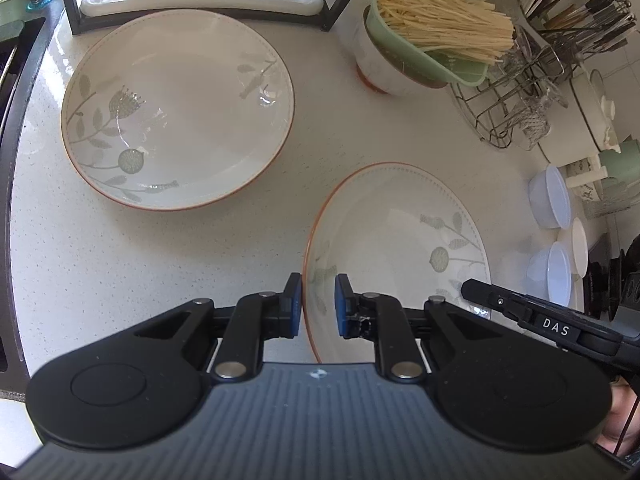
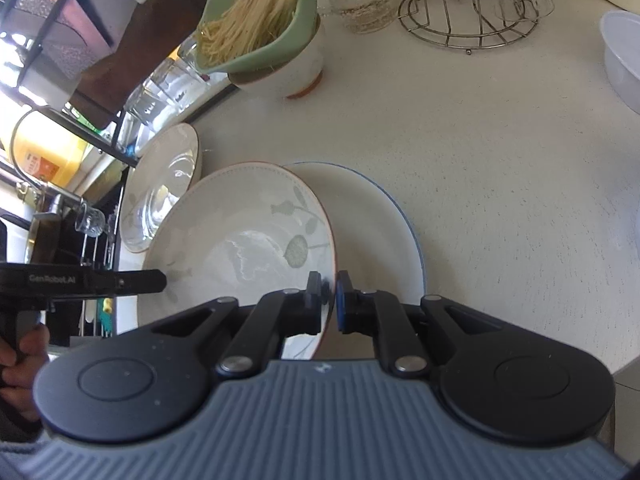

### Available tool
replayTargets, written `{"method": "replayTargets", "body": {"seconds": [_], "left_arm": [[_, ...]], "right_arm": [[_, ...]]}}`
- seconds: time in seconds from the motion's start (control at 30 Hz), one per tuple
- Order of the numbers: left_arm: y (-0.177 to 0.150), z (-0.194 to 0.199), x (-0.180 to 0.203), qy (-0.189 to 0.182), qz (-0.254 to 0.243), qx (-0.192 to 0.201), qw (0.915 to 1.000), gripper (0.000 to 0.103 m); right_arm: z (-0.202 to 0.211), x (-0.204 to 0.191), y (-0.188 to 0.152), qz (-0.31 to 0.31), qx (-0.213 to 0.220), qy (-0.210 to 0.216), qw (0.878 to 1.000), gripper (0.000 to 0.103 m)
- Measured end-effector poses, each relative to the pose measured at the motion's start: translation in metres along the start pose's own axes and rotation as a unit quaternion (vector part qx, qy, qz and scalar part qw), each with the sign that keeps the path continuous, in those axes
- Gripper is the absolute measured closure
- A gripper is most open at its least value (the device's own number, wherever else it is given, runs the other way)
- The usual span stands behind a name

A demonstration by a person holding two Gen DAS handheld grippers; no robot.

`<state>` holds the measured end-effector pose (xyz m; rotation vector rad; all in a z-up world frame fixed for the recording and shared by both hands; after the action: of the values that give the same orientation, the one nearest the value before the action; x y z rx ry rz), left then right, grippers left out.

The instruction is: Organize plates and bowls

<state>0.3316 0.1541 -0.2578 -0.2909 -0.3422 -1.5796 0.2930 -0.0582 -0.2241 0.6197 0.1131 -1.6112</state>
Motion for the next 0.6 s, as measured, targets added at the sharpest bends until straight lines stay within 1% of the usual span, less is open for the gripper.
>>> {"method": "replayTargets", "body": {"seconds": [0.1, 0.2, 0.27, 0.37, 0.47, 0.6], "left_arm": [[-0.001, -0.003, 0.002, 0.014, -0.003, -0.006, 0.9999, 0.084], [-0.003, -0.008, 0.003, 0.034, -0.005, -0.012, 0.9993, 0.084], [-0.004, -0.01, 0.004, 0.037, -0.009, -0.014, 0.9992, 0.084], [-0.003, -0.012, 0.007, 0.046, -0.011, -0.015, 0.9988, 0.084], [-0.002, -0.018, 0.013, 0.061, -0.021, -0.013, 0.9978, 0.084], [-0.002, -0.024, 0.021, 0.073, -0.019, -0.009, 0.9971, 0.084]], "right_arm": [[-0.002, 0.001, 0.0, 0.008, -0.007, -0.006, 1.0, 0.091], [-0.006, -0.007, -0.001, 0.046, -0.015, -0.03, 0.998, 0.089], [-0.009, -0.009, -0.002, 0.07, -0.018, -0.048, 0.996, 0.088], [-0.013, -0.008, -0.001, 0.087, -0.021, -0.06, 0.994, 0.086], [-0.013, -0.005, 0.0, 0.097, -0.015, -0.073, 0.993, 0.085], [-0.012, 0.001, 0.004, 0.101, -0.005, -0.09, 0.991, 0.084]]}}
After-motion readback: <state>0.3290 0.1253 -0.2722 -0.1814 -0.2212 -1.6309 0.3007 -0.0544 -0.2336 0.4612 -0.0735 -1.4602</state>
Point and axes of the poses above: each gripper's, at about its wrist camera, not at the fingertips, and z roughly against the way its jaws point, x to its right, y to its top, the point moved 8 cm from there along -z, roughly the way its jaws point, and after that the axes turned 12 degrees about -x, right-handed, at the moved point
